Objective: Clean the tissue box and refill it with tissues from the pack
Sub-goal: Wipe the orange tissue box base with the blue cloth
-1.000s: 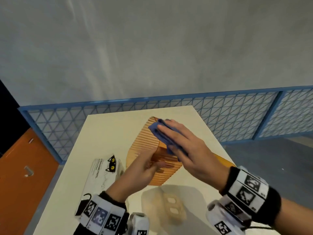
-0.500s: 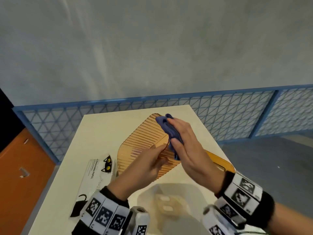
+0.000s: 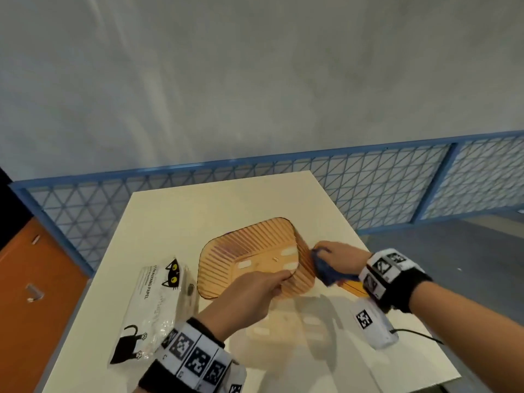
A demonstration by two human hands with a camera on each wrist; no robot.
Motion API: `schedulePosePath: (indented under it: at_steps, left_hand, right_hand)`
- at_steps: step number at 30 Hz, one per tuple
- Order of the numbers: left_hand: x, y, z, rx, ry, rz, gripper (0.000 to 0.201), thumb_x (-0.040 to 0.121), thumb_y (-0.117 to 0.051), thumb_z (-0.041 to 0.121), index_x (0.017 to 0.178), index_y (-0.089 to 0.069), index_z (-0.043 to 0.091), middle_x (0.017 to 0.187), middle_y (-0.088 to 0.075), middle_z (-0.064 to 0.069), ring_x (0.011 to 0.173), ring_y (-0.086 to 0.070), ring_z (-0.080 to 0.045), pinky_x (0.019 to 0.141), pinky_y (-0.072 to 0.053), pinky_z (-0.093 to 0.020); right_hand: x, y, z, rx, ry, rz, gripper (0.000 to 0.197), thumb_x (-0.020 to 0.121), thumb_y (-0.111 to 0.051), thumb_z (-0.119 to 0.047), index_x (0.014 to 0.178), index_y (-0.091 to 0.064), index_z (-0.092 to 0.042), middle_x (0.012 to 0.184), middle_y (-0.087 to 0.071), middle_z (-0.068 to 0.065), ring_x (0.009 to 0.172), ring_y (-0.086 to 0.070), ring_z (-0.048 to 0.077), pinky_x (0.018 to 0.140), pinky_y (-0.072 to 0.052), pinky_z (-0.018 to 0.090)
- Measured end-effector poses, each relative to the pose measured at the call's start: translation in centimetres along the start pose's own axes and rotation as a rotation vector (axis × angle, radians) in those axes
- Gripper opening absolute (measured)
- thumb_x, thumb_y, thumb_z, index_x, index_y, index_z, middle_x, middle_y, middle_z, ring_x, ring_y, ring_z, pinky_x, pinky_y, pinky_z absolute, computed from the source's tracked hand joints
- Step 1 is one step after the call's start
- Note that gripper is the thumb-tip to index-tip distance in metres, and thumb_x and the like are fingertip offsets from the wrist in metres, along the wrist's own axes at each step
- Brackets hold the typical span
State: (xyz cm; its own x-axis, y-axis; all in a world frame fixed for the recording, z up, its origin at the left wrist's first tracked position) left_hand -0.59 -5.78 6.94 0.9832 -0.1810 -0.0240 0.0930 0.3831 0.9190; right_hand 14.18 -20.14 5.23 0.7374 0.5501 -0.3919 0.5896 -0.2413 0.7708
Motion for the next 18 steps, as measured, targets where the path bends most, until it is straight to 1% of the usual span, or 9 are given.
schedulePosePath:
  at_steps: [2, 3, 4, 6, 9, 11, 14, 16, 18]
  left_hand:
    - [1.6, -1.6, -1.8, -0.004, 0.085, -0.054, 0.046, 0.097, -0.041, 0.011, 0.141, -0.038, 0.024, 0.131, -0.058, -0.005, 0.117, -0.056, -0.025, 0.094, -0.048, -0.039]
    - [2.5, -2.4, -2.5, 0.012, 0.119, -0.083, 0.048, 0.096, -0.041, 0.008, 0.141, -0.037, 0.025, 0.131, -0.058, -0.006, 0.117, -0.055, -0.026, 0.093, -0.048, -0.039]
    - [3.2, -3.2, -2.9, 0.01, 0.136, -0.104, 0.05, 0.095, -0.041, 0.006, 0.139, -0.038, 0.028, 0.13, -0.059, -0.005, 0.116, -0.056, -0.026, 0.092, -0.049, -0.04]
    - [4.3, -4.6, -3.0, -0.022, 0.146, -0.143, 0.05, 0.092, -0.04, 0.003, 0.133, -0.042, 0.032, 0.126, -0.06, -0.003, 0.114, -0.057, -0.025, 0.088, -0.049, -0.037]
    - [5.5, -6.5, -3.2, -0.006, 0.193, -0.163, 0.048, 0.09, -0.042, 0.001, 0.133, -0.045, 0.023, 0.123, -0.06, -0.004, 0.113, -0.057, -0.026, 0.086, -0.047, -0.032]
    - [6.1, -7.7, -3.5, -0.02, 0.196, -0.196, 0.042, 0.088, -0.043, 0.002, 0.123, -0.049, 0.024, 0.115, -0.063, -0.006, 0.109, -0.059, -0.028, 0.09, -0.05, -0.038]
    - [6.7, -9.1, -4.2, 0.05, 0.219, -0.259, 0.031, 0.091, -0.046, 0.01, 0.118, -0.052, 0.025, 0.111, -0.064, -0.004, 0.103, -0.061, -0.026, 0.089, -0.051, -0.039]
    - [7.2, -9.3, -4.1, 0.086, 0.234, -0.271, 0.028, 0.093, -0.045, 0.014, 0.118, -0.052, 0.024, 0.113, -0.064, -0.006, 0.103, -0.061, -0.027, 0.09, -0.051, -0.04]
    - [7.6, -9.5, -4.2, 0.115, 0.243, -0.278, 0.033, 0.092, -0.044, 0.012, 0.122, -0.05, 0.024, 0.116, -0.063, -0.006, 0.106, -0.06, -0.028, 0.091, -0.05, -0.04]
  right_hand:
    - [-0.4, -2.5, 1.8, -0.078, -0.012, -0.054, 0.024, 0.099, -0.03, -0.019, 0.085, -0.049, -0.012, 0.09, -0.061, 0.012, 0.059, -0.046, 0.017, 0.054, -0.039, 0.023]
    - [-0.4, -3.8, 2.4, -0.099, -0.003, -0.054, 0.023, 0.098, -0.03, -0.016, 0.08, -0.045, -0.014, 0.088, -0.062, 0.011, 0.06, -0.046, 0.017, 0.057, -0.036, 0.023]
    - [-0.4, -4.9, 2.9, -0.164, 0.007, -0.039, 0.022, 0.098, -0.031, -0.016, 0.083, -0.047, -0.014, 0.092, -0.061, 0.01, 0.069, -0.052, 0.02, 0.062, -0.037, 0.024]
    - [0.1, -6.8, 3.8, -0.395, 0.048, 0.046, 0.029, 0.1, -0.029, -0.026, 0.115, -0.051, -0.013, 0.116, -0.056, 0.009, 0.101, -0.055, 0.027, 0.079, -0.042, 0.031]
    - [0.5, -9.6, 5.8, -0.58, 0.056, 0.043, 0.056, 0.095, -0.012, -0.047, 0.14, -0.033, -0.02, 0.142, -0.038, 0.005, 0.127, -0.038, 0.029, 0.101, -0.037, 0.042]
    - [0.4, -11.7, 7.4, -0.613, -0.008, -0.065, 0.064, 0.093, -0.01, -0.059, 0.149, -0.011, -0.028, 0.157, -0.013, -0.002, 0.144, -0.013, 0.03, 0.111, -0.02, 0.054]
    - [0.4, -13.9, 9.4, -0.592, -0.092, -0.184, 0.073, 0.086, -0.007, -0.069, 0.148, 0.009, -0.034, 0.158, 0.017, -0.006, 0.146, 0.012, 0.03, 0.115, -0.005, 0.058]
    - [0.4, -14.0, 9.6, -0.573, -0.097, -0.186, 0.069, 0.092, -0.018, -0.062, 0.148, 0.011, -0.035, 0.157, 0.021, -0.005, 0.146, 0.016, 0.029, 0.116, -0.003, 0.057]
    - [0.4, -13.5, 9.0, -0.557, -0.098, -0.205, 0.066, 0.093, -0.02, -0.06, 0.148, 0.01, -0.037, 0.158, 0.02, -0.006, 0.146, 0.015, 0.029, 0.115, -0.002, 0.058]
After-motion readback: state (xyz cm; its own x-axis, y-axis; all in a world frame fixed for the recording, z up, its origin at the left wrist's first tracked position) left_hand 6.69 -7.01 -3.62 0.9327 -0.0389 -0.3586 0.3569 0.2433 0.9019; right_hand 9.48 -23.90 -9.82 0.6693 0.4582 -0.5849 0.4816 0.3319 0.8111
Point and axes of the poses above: each hand's wrist, its own x-axis towards the middle knuckle, its own y-axis out of the back of the hand, z = x × y, the point moved 4 cm from there along x, towards the middle knuckle
